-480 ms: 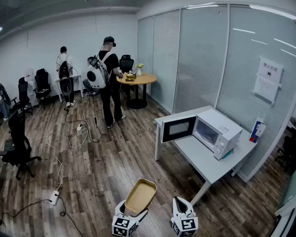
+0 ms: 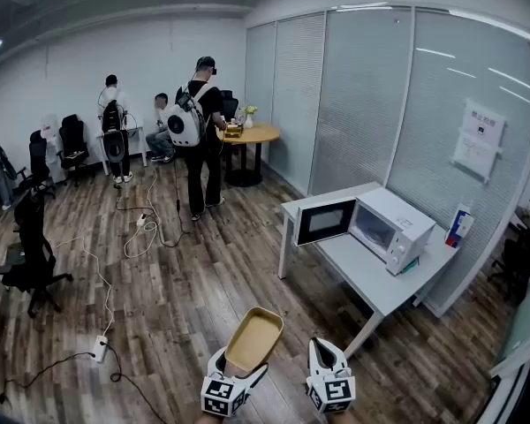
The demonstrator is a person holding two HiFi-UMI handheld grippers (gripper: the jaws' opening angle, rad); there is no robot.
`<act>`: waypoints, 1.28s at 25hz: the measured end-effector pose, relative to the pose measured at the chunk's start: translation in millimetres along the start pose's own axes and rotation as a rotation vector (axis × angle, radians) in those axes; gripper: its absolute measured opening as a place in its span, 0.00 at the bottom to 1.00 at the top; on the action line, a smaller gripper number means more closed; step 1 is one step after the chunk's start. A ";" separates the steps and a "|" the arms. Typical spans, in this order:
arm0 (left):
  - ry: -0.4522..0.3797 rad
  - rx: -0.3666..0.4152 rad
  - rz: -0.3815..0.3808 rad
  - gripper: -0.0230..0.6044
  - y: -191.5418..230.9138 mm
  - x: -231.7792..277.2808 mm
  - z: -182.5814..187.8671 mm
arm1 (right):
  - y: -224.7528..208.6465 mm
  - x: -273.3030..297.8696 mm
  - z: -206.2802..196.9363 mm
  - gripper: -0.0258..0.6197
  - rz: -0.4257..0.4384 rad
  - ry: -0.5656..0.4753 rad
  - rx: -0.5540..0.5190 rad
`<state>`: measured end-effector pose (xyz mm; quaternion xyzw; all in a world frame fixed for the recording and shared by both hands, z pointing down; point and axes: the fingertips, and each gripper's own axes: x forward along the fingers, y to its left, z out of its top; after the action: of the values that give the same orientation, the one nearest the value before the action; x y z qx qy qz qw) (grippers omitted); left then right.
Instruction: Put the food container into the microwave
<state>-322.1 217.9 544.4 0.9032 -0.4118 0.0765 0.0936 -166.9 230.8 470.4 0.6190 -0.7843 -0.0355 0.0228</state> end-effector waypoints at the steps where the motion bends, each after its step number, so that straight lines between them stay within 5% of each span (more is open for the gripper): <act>1: -0.001 -0.001 -0.003 0.79 2.5 -4.1 -1.4 | 4.9 -0.7 1.2 0.05 -0.002 -0.012 0.011; 13: -0.047 0.029 -0.060 0.79 17.4 -22.5 2.5 | 46.8 -1.4 17.9 0.05 0.007 -0.068 0.034; 32: -0.058 0.085 -0.100 0.79 11.0 91.6 39.5 | -43.9 66.0 8.2 0.05 -0.024 -0.073 0.082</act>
<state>-268.6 134.8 527.0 0.9276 -0.3652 0.0628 0.0470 -140.4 156.7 458.0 0.6271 -0.7779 -0.0263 -0.0316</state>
